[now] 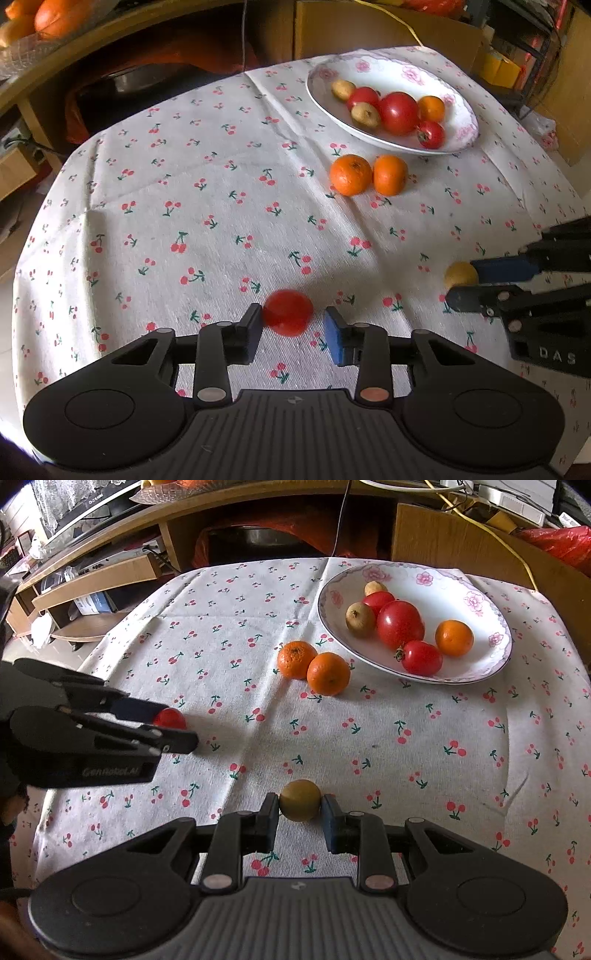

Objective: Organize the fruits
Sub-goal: 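Move the right tool onto a tan fruit while the left tool approaches a red cherry tomato, then close the right tool on the tan fruit while the left tool closes on the cherry tomato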

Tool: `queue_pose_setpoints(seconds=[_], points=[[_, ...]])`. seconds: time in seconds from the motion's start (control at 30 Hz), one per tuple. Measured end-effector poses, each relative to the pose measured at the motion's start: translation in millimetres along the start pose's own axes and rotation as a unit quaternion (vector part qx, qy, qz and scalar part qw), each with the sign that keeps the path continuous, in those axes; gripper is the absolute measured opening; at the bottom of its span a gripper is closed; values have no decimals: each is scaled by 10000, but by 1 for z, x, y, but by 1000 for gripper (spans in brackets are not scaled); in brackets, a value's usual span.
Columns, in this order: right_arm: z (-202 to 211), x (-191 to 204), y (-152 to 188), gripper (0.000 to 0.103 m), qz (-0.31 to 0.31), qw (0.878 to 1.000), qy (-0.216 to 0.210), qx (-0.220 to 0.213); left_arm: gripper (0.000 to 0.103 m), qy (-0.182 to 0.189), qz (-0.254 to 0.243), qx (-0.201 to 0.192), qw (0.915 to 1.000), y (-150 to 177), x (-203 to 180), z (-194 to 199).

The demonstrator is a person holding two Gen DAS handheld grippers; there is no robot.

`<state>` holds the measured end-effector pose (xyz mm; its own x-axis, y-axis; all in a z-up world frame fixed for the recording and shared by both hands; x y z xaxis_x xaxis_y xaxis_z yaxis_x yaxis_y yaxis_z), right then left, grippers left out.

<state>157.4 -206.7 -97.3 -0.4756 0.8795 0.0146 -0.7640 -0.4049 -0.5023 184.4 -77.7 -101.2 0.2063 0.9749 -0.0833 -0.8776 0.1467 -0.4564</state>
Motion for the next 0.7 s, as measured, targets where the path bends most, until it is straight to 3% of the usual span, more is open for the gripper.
queue_pose_setpoints(seconds=[0.03,0.17,0.37,0.43,0.7], points=[[0,0,0,22,6,10000,-1,4,53,0,-6,2,10000,1,0,0],[-1,1,-1,22,16,10000,-5,19,55,8,78,5,10000,3,2,1],[-2,1,-1,22,33,10000,2,23,45,-25,105,6,9999,2,3,1],[-3,1,-1,22,28,10000,-5,23,37,-13,129,-4,9999,1,3,2],[0,-1,-4,22,29,10000,46,-70,36,164,22,-48,9999,-4,-12,6]])
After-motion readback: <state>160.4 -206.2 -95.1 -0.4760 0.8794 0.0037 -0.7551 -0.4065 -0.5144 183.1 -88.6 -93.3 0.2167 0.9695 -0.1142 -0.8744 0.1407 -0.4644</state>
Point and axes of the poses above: each gripper's, at about its wrist camera, not at the fingertips, and z roughly against the way its jaws point, x to its left, y to its underside, the point moved 8 cm from there along -z, roughly the way its jaws point, and after that the axes turned 11 degrees about z, right-handed, at the moved point
